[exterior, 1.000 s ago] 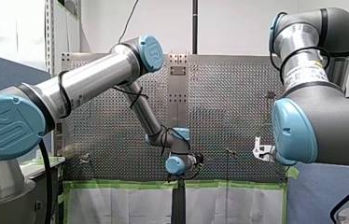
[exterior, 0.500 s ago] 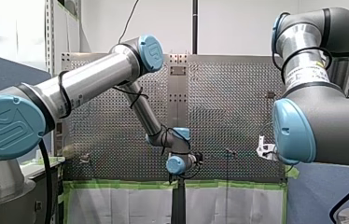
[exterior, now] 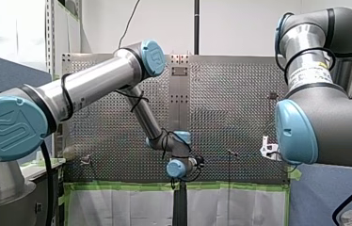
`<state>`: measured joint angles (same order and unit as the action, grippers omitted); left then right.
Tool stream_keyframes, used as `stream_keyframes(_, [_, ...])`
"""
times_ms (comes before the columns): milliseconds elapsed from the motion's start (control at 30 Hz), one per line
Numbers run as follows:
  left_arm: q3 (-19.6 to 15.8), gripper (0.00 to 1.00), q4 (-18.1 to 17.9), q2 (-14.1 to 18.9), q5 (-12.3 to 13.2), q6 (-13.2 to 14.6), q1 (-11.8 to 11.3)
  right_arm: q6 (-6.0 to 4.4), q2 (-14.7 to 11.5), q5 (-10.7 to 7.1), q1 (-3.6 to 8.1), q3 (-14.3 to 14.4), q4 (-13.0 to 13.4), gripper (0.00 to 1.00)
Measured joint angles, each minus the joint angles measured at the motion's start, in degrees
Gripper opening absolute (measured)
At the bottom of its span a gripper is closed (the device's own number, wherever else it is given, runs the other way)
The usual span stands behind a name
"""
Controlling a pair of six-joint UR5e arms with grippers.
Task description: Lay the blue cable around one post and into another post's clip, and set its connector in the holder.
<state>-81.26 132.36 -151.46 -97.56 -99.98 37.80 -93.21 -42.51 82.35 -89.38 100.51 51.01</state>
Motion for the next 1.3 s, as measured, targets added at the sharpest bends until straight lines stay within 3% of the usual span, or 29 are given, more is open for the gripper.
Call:
stream_keyframes(300, [2.7, 0.04, 1.6, -2.6, 1.2, -0.6, -1.1, 0.13, 0.1, -1.81, 0.15, -1.2, 0.0, 0.00])
stream_keyframes(500, [3.4, 0.04, 1.4, -2.9, 2.0, -0.6, -1.6, -0.19, 0.2, -4.46, 0.45, -1.6, 0.2, 0.00])
stream_keyframes(733, [3.7, 0.04, 1.0, -2.9, 2.5, -0.9, -2.1, -2.11, 0.9, -7.16, 1.22, -1.7, 0.7, 0.00])
stream_keyframes(867, [3.7, 0.04, 1.0, -2.9, 2.7, -0.9, -2.3, -2.77, 2.0, -7.80, 1.83, -2.1, 0.6, 0.00])
stream_keyframes(1300, [4.4, 0.04, 1.0, -3.0, 3.2, -1.2, -3.5, -2.98, 2.6, -8.82, 2.12, -2.6, -0.3, 0.00])
